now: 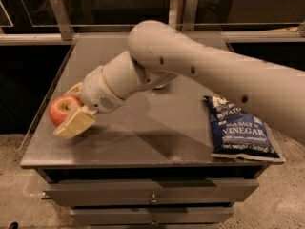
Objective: Open bottom drawer
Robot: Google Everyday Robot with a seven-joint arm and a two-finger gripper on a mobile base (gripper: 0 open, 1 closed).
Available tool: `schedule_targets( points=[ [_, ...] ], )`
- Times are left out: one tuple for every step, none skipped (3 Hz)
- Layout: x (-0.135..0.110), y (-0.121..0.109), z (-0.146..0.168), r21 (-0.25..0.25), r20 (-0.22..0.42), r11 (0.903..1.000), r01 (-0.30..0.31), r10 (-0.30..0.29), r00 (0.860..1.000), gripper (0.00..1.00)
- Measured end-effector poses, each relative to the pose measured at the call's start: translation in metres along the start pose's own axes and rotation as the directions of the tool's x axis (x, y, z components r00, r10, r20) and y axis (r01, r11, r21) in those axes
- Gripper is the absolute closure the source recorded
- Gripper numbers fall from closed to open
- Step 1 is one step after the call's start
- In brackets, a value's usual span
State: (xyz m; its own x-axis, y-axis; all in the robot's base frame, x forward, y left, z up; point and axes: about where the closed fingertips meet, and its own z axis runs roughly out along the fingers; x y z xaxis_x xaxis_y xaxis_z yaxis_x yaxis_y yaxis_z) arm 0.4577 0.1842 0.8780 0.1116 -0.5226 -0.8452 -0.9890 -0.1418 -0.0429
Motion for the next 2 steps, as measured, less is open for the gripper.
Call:
schedule_targets(
  points=[
    [-0.019, -0.009, -0.042, 0.029, 0.072, 0.9995, 0.009, -0.011, 0.997, 1.00],
    [-0.042, -0.019, -0.099, 0.098, 0.134, 0.9948, 0.029, -0.042, 0.990, 1.00]
  ],
)
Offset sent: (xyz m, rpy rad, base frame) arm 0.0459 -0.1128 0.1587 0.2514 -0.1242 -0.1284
